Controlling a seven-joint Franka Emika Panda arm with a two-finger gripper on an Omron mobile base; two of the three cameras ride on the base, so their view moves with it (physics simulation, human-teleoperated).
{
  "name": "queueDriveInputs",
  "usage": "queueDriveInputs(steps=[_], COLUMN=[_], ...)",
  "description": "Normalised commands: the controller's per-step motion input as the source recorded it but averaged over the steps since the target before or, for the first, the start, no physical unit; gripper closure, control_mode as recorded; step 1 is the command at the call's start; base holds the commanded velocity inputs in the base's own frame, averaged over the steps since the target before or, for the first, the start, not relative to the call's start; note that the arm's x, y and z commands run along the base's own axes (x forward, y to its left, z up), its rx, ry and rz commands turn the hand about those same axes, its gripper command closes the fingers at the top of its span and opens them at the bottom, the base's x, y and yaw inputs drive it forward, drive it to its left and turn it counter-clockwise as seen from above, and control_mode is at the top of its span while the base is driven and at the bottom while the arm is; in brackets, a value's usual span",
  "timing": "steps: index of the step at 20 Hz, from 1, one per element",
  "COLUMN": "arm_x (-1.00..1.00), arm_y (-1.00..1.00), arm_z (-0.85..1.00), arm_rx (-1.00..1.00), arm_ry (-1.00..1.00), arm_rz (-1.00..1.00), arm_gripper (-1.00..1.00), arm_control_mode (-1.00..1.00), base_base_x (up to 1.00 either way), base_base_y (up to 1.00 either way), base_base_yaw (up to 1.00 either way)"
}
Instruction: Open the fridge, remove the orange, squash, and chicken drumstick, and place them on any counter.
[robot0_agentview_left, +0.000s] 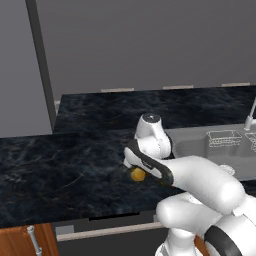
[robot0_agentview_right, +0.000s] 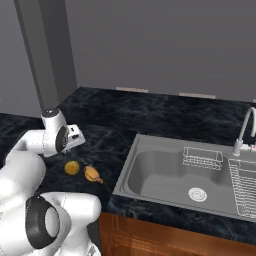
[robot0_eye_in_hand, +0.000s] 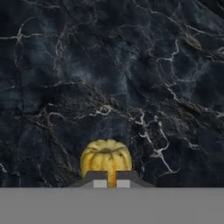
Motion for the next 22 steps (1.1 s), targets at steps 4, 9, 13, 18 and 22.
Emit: queueDriveInputs(steps=[4, 9, 13, 18, 22], arm_x=[-0.57, -0.72, -0.59, -0.50, -0.31], arm_y=[-0.43, -0.54, -0.38, -0.22, -0.09], arm_z=[0.94, 0.98, 0.83, 0.77, 0.64], arm_rx=[0.10, 0.16, 0.12, 0.06, 0.04], arm_ry=[-0.14, -0.17, -0.16, -0.12, -0.07], arm_rz=[0.00, -0.02, -0.06, -0.11, -0.14], arm_gripper=[1.00, 1.00, 1.00, 1.00, 1.00], arm_control_mode=[-1.00, -1.00, -1.00, -1.00, -1.00], base_base_x=[0.00, 0.00, 0.00, 0.00, 0.00], base_base_y=[0.00, 0.00, 0.00, 0.00, 0.00], base_base_yaw=[0.00, 0.00, 0.00, 0.00, 0.00])
